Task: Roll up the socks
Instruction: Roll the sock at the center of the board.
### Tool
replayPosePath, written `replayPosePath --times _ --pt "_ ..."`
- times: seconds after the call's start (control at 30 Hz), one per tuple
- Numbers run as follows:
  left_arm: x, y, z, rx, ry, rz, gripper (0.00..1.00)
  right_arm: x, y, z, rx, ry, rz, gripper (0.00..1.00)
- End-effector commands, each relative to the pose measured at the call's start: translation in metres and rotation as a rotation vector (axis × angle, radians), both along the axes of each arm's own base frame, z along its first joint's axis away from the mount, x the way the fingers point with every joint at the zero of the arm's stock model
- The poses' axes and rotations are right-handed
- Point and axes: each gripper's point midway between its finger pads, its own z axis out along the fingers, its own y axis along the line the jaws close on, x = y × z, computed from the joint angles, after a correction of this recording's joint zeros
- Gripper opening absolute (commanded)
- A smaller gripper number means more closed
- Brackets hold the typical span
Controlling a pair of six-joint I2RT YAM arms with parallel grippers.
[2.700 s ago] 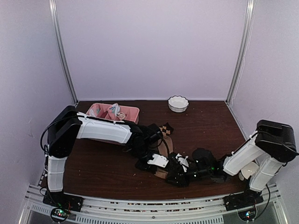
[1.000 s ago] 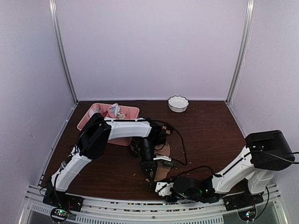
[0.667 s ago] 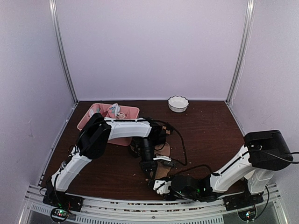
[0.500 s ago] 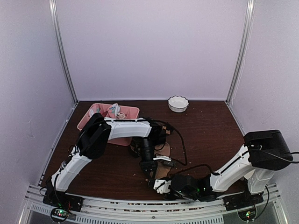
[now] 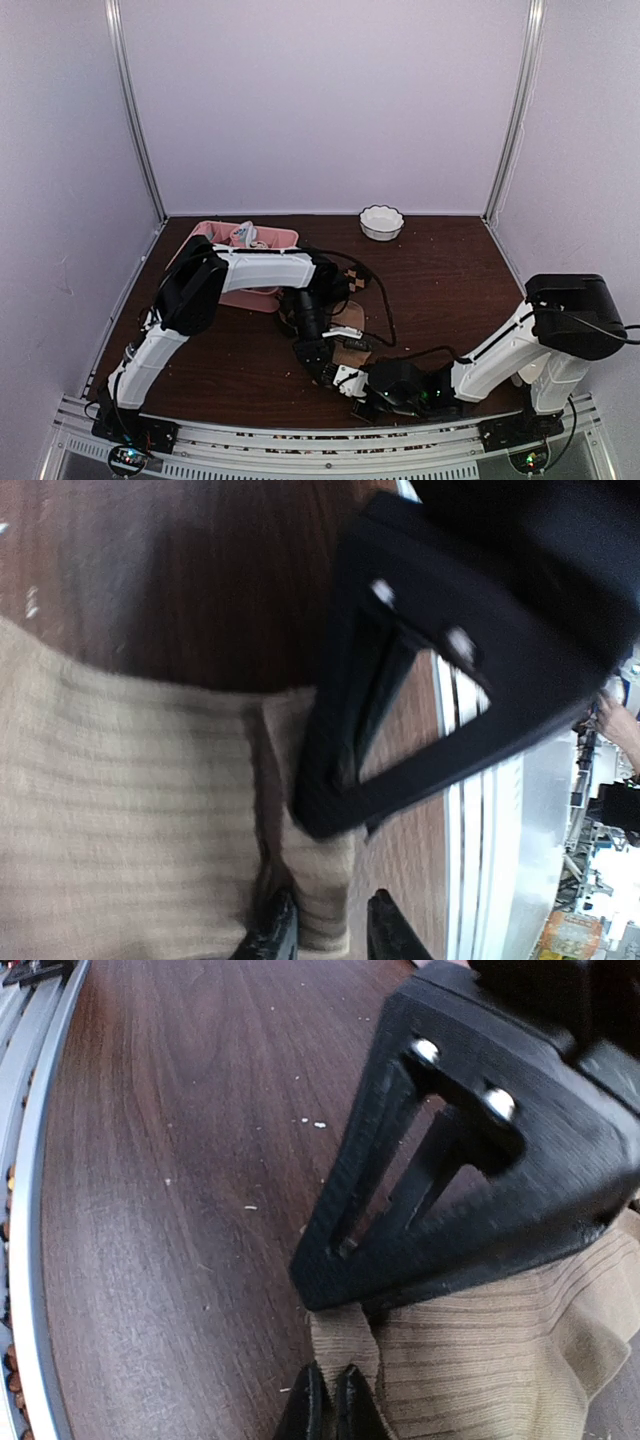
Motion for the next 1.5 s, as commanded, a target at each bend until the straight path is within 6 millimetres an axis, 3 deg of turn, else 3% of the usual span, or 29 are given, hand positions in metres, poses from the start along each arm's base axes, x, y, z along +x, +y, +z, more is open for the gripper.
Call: replayPosePath --times 0.0,0.03,0.07,0.2,0.33,0.4,0.5,0.57,0.6,0.67,0.73,0.8,0.9,0.97,1.1,1.33,1.47 --pt "0.039 0.002 0.030 -0.144 -0.171 0.049 0.35 -0.010 -0.038 -0.039 -0.057 0.288 -0.054 0.00" --pt "0.043 0.008 0.035 -0.173 -0.199 0.069 0.91 -0.012 -0.038 -0.038 -0.029 0.333 -0.051 0.00" --pt "0.050 0.012 0.040 -0.205 -0.240 0.094 0.97 -0.014 -0.038 -0.035 0.001 0.380 -0.052 0.00" --pt "0.077 0.016 0.060 -0.321 -0.516 0.165 0.98 -0.022 -0.035 -0.026 0.100 0.541 -0.027 0.00" --pt "0.099 0.013 0.073 -0.331 -0.648 0.227 0.98 -0.020 -0.038 -0.025 0.187 0.689 -0.056 0.00" --pt "0.113 0.012 0.071 -0.294 -0.692 0.263 0.98 -0.015 -0.041 -0.030 0.200 0.753 -0.088 0.00" --pt "0.155 0.020 0.047 -0.174 -0.726 0.429 0.98 -0.015 -0.043 -0.032 0.219 0.821 -0.098 0.00" --pt "0.154 0.026 0.043 -0.166 -0.612 0.405 0.98 -0.014 -0.044 -0.033 0.226 0.856 -0.113 0.00" --pt "0.161 0.024 0.053 -0.211 -0.699 0.401 0.98 -0.013 -0.044 -0.034 0.231 0.874 -0.122 0.00" --pt "0.145 0.023 0.062 -0.292 -0.908 0.318 0.98 -0.012 -0.046 -0.037 0.241 0.914 -0.138 0.00" --pt "0.136 0.014 0.081 -0.377 -0.965 0.307 0.98 -0.010 -0.048 -0.039 0.251 0.942 -0.152 0.00" --pt "0.132 0.012 0.065 -0.302 -0.869 0.297 0.98 -0.009 -0.049 -0.042 0.252 0.962 -0.162 0.00" --pt "0.095 0.006 0.047 -0.305 -0.672 0.176 0.98 -0.007 -0.054 -0.051 0.235 0.985 -0.193 0.00" --pt "0.069 0.001 0.045 -0.377 -0.696 0.087 0.98 -0.006 -0.058 -0.054 0.235 1.009 -0.213 0.00" --pt "0.028 -0.009 0.030 -0.377 -0.641 -0.057 0.81 -0.008 -0.067 -0.063 0.210 1.028 -0.240 0.00" --pt "0.013 -0.032 0.023 -0.391 -0.563 -0.059 0.73 -0.007 -0.072 -0.070 0.188 1.031 -0.265 0.00" --pt "0.013 -0.036 0.013 -0.355 -0.535 -0.068 0.61 -0.006 -0.072 -0.070 0.188 1.027 -0.263 0.00"
